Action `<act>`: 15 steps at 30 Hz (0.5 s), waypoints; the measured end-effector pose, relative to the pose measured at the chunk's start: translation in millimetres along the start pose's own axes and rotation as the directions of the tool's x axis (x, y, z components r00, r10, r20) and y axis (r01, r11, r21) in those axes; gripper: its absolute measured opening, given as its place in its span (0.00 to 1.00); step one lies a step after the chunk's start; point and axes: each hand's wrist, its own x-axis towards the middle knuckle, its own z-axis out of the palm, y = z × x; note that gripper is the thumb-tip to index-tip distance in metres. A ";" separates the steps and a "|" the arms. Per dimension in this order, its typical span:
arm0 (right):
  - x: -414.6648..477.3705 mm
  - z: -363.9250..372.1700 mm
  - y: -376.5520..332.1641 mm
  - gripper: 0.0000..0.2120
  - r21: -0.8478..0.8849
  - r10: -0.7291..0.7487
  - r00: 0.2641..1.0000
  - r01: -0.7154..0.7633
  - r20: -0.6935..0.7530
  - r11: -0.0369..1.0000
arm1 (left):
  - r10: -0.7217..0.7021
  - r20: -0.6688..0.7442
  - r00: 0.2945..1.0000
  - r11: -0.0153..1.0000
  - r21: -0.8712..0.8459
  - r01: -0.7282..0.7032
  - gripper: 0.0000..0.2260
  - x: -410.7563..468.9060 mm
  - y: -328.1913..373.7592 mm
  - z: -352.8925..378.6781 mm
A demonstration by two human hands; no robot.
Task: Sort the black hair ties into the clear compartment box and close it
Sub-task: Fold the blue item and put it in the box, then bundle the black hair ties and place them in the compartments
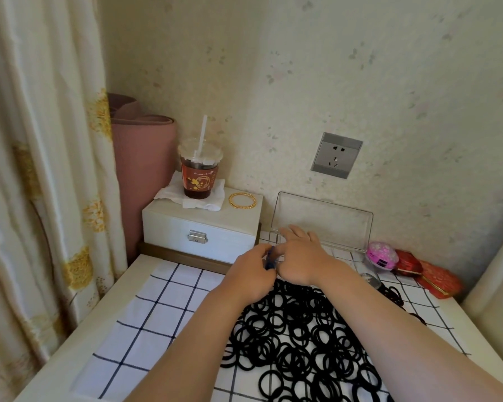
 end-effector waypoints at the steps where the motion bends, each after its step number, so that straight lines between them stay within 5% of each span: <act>1: -1.5 0.2 0.9 0.19 0.016 0.004 1.000 -0.005 0.019 1.000 | 0.004 0.003 1.000 1.000 0.013 -0.004 0.24 -0.3 0.4 -0.5; 10: -62.3 -20.8 30.8 0.18 0.379 0.034 0.953 0.087 -0.300 0.921 | 0.114 -0.123 0.986 0.965 0.249 -0.081 0.12 -17.7 22.3 -12.7; 15: -101.5 3.2 38.2 0.10 0.426 0.087 0.969 0.020 -0.231 0.905 | 0.146 -0.005 0.989 0.919 0.370 -0.134 0.07 -33.7 27.6 2.2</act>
